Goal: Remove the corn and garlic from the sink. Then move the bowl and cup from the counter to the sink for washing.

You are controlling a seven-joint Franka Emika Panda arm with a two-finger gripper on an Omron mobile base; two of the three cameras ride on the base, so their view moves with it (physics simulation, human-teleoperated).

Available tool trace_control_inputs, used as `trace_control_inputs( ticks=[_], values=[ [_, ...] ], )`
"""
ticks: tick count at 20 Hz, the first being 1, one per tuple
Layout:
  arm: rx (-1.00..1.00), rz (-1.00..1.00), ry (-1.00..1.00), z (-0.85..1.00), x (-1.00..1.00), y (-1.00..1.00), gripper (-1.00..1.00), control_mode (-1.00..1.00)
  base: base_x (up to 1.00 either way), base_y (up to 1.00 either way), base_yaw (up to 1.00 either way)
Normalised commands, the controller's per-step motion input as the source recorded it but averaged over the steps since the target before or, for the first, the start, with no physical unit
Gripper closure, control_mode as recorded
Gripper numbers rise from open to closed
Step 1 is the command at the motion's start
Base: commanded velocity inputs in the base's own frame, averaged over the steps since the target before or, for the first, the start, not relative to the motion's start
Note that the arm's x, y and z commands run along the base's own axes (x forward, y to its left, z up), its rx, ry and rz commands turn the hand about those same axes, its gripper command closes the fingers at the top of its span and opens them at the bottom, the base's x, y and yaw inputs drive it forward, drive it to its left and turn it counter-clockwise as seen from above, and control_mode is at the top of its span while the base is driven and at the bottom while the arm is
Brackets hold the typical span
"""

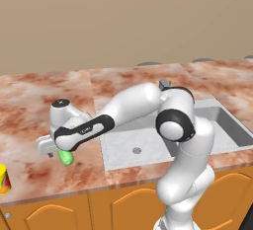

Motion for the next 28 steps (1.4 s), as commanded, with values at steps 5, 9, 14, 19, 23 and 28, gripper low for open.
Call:
trace_control_inputs(
  ticks=[5,9,14,19,23,28],
  values=[
    [0.02,0.0,0.0,0.17,-0.18,0.0,-1.0,-1.0,0.0,0.0,0.0],
    [0.05,0.0,0.0,0.17,-0.19,0.0,-1.0,-1.0,0.0,0.0,0.0],
    [0.05,0.0,0.0,0.12,-0.15,0.06,-1.0,-1.0,0.0,0.0,0.0],
    [0.04,0.0,0.0,0.12,-0.12,0.12,-1.0,-1.0,0.0,0.0,0.0],
    [0.02,0.0,0.0,0.13,-0.18,0.08,-1.0,-1.0,0.0,0.0,0.0],
    [0.0,0.0,0.02,0.13,-0.2,0.11,-1.0,-1.0,0.0,0.0,0.0]
  ],
)
